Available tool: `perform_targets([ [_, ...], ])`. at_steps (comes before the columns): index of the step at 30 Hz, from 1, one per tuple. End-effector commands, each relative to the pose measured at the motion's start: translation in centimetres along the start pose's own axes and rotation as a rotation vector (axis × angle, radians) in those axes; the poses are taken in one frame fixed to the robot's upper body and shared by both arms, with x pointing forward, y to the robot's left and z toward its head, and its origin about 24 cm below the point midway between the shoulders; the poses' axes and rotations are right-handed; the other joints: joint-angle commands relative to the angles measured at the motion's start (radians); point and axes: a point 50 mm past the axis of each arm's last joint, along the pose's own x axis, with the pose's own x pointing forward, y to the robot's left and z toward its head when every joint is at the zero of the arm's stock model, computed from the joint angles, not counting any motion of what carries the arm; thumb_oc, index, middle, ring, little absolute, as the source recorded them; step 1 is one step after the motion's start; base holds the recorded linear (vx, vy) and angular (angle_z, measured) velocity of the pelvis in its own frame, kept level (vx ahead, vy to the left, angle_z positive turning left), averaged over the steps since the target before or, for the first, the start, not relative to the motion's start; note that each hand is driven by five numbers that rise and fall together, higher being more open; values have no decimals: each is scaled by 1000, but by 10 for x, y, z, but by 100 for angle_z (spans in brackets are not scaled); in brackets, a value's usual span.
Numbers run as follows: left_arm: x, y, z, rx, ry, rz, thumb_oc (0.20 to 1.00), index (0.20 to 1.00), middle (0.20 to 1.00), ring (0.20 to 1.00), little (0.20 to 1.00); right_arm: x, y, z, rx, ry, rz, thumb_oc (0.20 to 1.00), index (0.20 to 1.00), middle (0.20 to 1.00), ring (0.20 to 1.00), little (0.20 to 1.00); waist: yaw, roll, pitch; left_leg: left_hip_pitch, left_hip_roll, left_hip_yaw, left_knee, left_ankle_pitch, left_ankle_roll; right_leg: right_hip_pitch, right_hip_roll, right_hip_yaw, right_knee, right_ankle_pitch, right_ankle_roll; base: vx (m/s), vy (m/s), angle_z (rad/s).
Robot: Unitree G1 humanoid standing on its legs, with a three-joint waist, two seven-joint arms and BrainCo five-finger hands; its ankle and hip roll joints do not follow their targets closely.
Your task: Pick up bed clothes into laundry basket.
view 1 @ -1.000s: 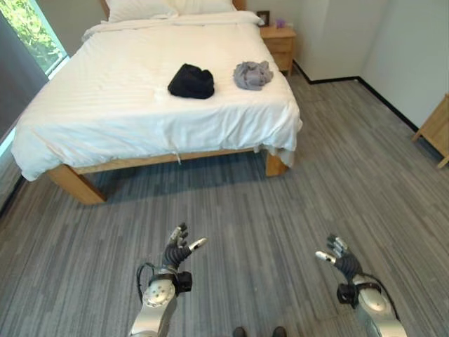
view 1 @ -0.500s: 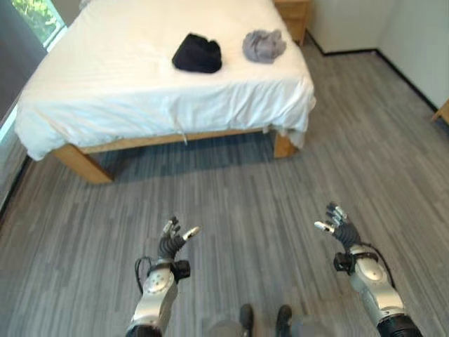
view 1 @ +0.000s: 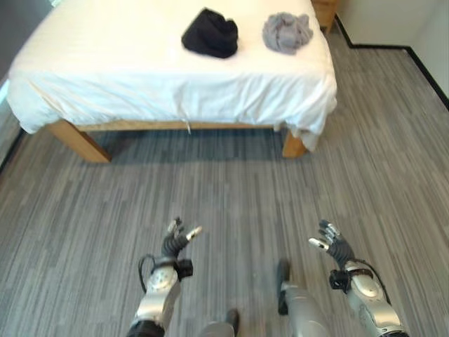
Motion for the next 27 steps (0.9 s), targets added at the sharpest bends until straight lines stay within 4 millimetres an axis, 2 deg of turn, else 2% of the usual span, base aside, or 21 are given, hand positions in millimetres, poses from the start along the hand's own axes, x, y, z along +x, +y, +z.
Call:
perform_targets([
  [1, 7, -2, 37, -25, -153, -56, 1000, 1000, 1000, 1000, 1000, -5, -19, 28, 62, -126, -8, 1000, 1000, 1000, 1000, 1000, 24, -12, 6, -29, 109, 101, 360, 429, -69, 54, -24, 25, -85, 60, 26, 586, -541, 12],
  [2, 7, -3, 38, -17, -155, -58, 1000, 1000, 1000, 1000, 1000, -7, -22, 26, 50, -114, -18, 1000, 1000, 1000, 1000, 1000, 43, -25, 25, -94, 112, 134, 438, 400, -59, 103, -16, 26, -95, 32, 11, 557, -440, -5],
  [4, 7, -8, 39, -51, -156, -75, 1000, 1000, 1000, 1000, 1000, -5, -31, 25, 10, -90, -52, 1000, 1000, 1000, 1000, 1000, 94, -26, 42, -236, 79, 166, 439, 352, -48, 200, -7, 31, -136, 2, 13, 561, -291, -13],
  [5, 6, -9, 39, -68, -157, -77, 1000, 1000, 1000, 1000, 1000, -5, -34, 26, 3, -95, -62, 1000, 1000, 1000, 1000, 1000, 110, -25, 38, -290, 79, 182, 397, 345, -49, 234, -9, 28, -151, -11, 16, 695, -154, -6],
  [6, 4, -8, 37, -66, -160, -83, 1000, 1000, 1000, 1000, 1000, -6, -42, 29, 6, -109, -91, 1000, 1000, 1000, 1000, 1000, 127, -2, 23, -314, 104, 223, 203, 363, -53, 288, 11, 19, -177, -31, 26, 638, -101, -11],
  [8, 2, -8, 35, -65, -154, -94, 1000, 1000, 1000, 1000, 1000, -7, -43, 29, 8, -109, -94, 1000, 1000, 1000, 1000, 1000, 140, -12, 18, -316, 107, 226, 202, 365, -55, 311, -7, 18, -187, -34, 30, 672, -7, -20],
  [9, 0, -5, 27, -31, -126, -92, 1000, 1000, 1000, 1000, 1000, -7, -46, 30, 8, -123, -133, 1000, 1000, 1000, 1000, 1000, 173, 38, -32, -325, 130, 337, -260, 429, -56, 391, 46, 8, -222, -85, 51, 1015, 58, -27],
  [10, -1, -4, 26, -28, -122, -84, 1000, 1000, 1000, 1000, 1000, -6, -43, 32, -2, -131, -120, 1000, 1000, 1000, 1000, 1000, 189, 28, -41, -282, 99, 332, -384, 455, -49, 439, 43, 18, -233, -102, 60, 1222, 54, -24],
  [12, -1, -3, 27, -20, -127, -74, 1000, 1000, 1000, 1000, 1000, -2, -39, 32, -11, -126, -108, 1000, 1000, 1000, 1000, 1000, 204, 20, -67, -278, 98, 334, -421, 485, -57, 498, 41, 18, -220, -125, 72, 659, 25, -8],
  [14, -4, 6, 29, -18, -141, -50, 1000, 1000, 1000, 1000, 1000, 0, -28, 34, -14, -138, -60, 1000, 1000, 1000, 1000, 1000, 213, -7, -89, -234, 79, 346, -381, 428, -9, 487, -1, 20, -108, -103, 106, 478, 60, -20],
  [15, -4, 6, 29, -18, -141, -50, 1000, 1000, 1000, 1000, 1000, 0, -27, 34, -14, -138, -60, 1000, 1000, 1000, 1000, 1000, 217, -5, -92, -238, 84, 348, -380, 428, -9, 481, 2, 25, -107, -100, 105, 440, 147, -23],
  [16, -4, 7, 30, -6, -143, -55, 1000, 1000, 1000, 1000, 1000, 2, -17, 34, -44, -140, -27, 1000, 1000, 1000, 1000, 1000, 230, -29, -90, -202, 55, 351, -334, 373, 41, 386, -61, 30, 197, 99, 182, 409, 204, -50],
  [17, -2, 5, 35, -7, -156, -64, 1000, 1000, 1000, 1000, 1000, 4, -16, 35, -36, -145, -37, 1000, 1000, 1000, 1000, 1000, 218, -13, -75, -154, 56, 345, -355, 360, 58, 308, -76, 43, 357, 189, 192, 407, 204, -54],
  [18, -2, 5, 35, -8, -156, -64, 1000, 1000, 1000, 1000, 1000, 4, -16, 35, -36, -146, -37, 1000, 1000, 1000, 1000, 1000, 223, -9, -77, -157, 62, 348, -357, 362, 58, 302, -71, 47, 356, 193, 191, 411, 195, -62],
  [19, 0, 6, 40, 24, -175, -74, 1000, 1000, 1000, 1000, 1000, 4, -11, 36, 29, -160, -35, 1000, 1000, 1000, 1000, 1000, 179, 25, -56, -75, 68, 317, -394, 331, 77, 195, -66, 50, 478, 167, 159, 463, 112, -9],
  [21, 0, 7, 46, 65, -197, -99, 1000, 1000, 1000, 1000, 1000, 0, -12, 38, 6, -170, -20, 1000, 1000, 1000, 1000, 1000, 145, 32, -48, 7, 59, 279, -438, 314, 74, 119, -98, 14, 398, 108, 140, 629, -20, 55],
  [22, 1, 6, 51, 61, -211, -115, 1000, 1000, 1000, 1000, 1000, -3, -20, 48, -24, -208, -36, 1000, 1000, 1000, 1000, 1000, 125, 28, -53, 41, 59, 250, -455, 299, 51, 78, -118, 2, 226, 89, 133, 462, -136, 92],
  [23, 1, 6, 50, 61, -210, -115, 1000, 1000, 1000, 1000, 1000, -3, -20, 47, -24, -207, -37, 1000, 1000, 1000, 1000, 1000, 120, 30, -51, 48, 60, 244, -459, 297, 50, 91, -118, -6, 219, 86, 133, 486, -203, 104],
  [25, 3, 4, 53, 62, -221, -124, 1000, 1000, 1000, 1000, 1000, -6, -29, 67, -80, -286, -63, 1000, 1000, 1000, 1000, 1000, 88, 6, -54, 83, 47, 199, -468, 263, 29, 91, -97, 38, -48, 76, 148, 402, -175, 109],
  [26, 8, 9, 66, 157, -274, -84, 1000, 1000, 1000, 1000, 1000, -8, -44, 83, -168, -348, -123, 1000, 1000, 1000, 1000, 1000, 77, -3, -45, 99, 54, 183, -473, 236, 22, 139, -79, 78, -144, 52, 155, 336, -150, 108],
  [27, 4, 1, 61, 101, -252, -142, 1000, 1000, 1000, 1000, 1000, -9, -40, 88, -131, -364, -107, 1000, 1000, 1000, 1000, 1000, 87, -8, -54, 85, 58, 178, -462, 243, 18, 174, -78, 93, -145, 56, 162, 247, -115, 114],
])
